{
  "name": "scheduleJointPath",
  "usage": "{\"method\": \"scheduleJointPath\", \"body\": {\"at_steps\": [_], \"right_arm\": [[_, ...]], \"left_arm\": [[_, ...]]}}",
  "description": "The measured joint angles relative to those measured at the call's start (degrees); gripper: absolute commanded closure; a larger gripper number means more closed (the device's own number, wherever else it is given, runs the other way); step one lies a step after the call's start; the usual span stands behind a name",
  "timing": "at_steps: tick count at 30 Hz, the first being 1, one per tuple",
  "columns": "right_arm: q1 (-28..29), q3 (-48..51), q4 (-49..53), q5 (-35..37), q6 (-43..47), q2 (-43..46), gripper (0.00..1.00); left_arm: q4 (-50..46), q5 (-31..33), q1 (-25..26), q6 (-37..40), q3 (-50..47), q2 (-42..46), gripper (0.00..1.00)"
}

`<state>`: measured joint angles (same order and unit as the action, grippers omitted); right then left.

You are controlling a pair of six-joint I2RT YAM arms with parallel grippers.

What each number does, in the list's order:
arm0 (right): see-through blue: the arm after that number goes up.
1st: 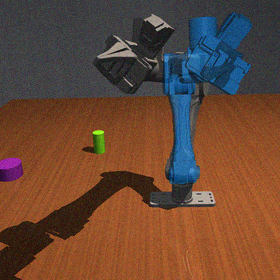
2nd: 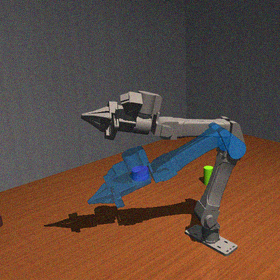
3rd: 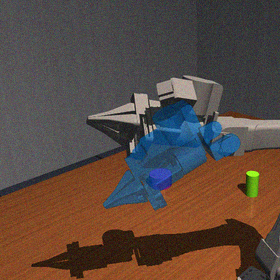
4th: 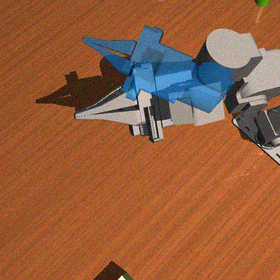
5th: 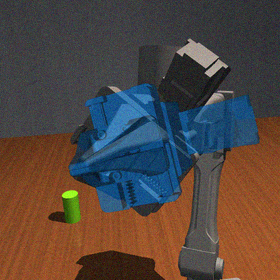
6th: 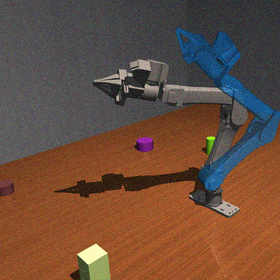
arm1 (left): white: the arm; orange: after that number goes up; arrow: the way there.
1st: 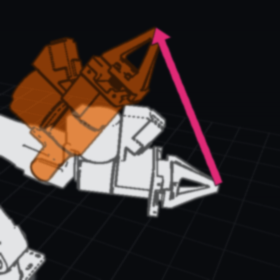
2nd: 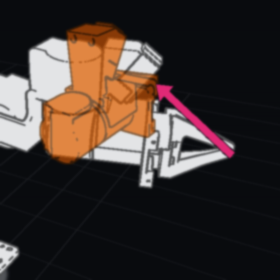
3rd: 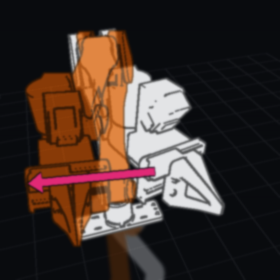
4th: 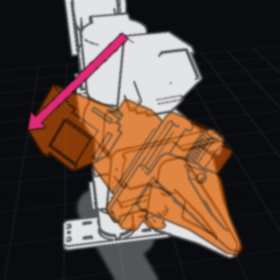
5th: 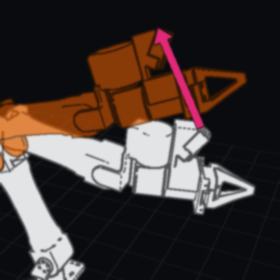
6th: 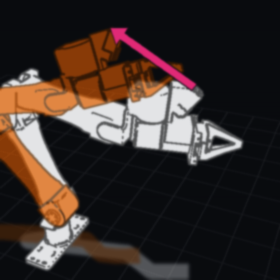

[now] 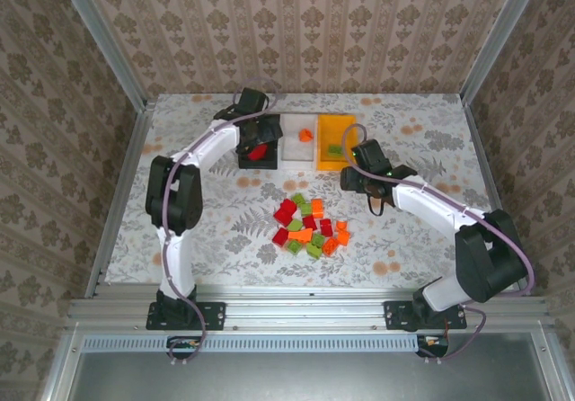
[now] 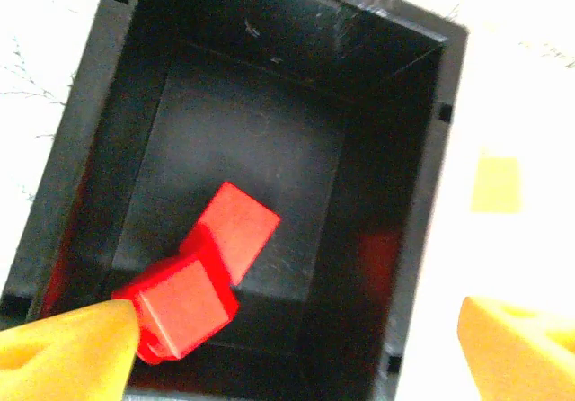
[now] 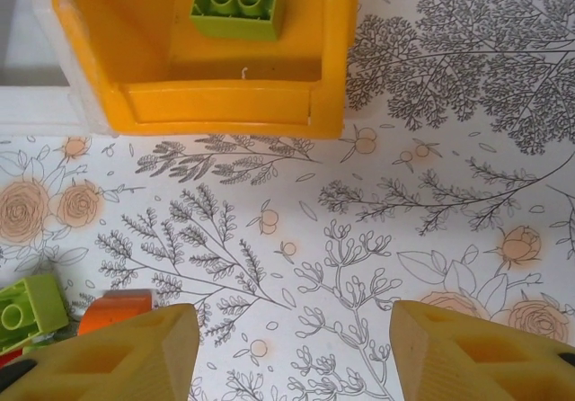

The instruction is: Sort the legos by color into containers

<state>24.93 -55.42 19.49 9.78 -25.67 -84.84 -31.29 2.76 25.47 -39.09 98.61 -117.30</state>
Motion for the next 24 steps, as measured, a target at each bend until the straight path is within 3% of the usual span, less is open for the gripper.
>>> {"method": "scheduleJointPath", "body": {"at_steps": [6,15,19,24], "right_arm": [[6.6,-3.7,0.8,-0.4,0.4,-6.7,0.41],[11.6,-6.9,1.9,-0.8,-0.9,-15.0,0.45],[11.6,-4.4,2.3,1.2,-2.2,-12.2,0.42],[12.5,3.7,6.3,3.8,-8.0,-0.7,0.38]], "left_arm": [[2.6,-0.9,0.4,0.2,-12.7,16.5,0.03],[8.6,-3.3,4.2,-2.7,-42.7,38.5,0.03],[8.5,-3.9,5.0,-4.8,-51.5,42.3,0.03],[9.5,-4.1,8.5,-6.1,-54.1,44.4,0.03]]}}
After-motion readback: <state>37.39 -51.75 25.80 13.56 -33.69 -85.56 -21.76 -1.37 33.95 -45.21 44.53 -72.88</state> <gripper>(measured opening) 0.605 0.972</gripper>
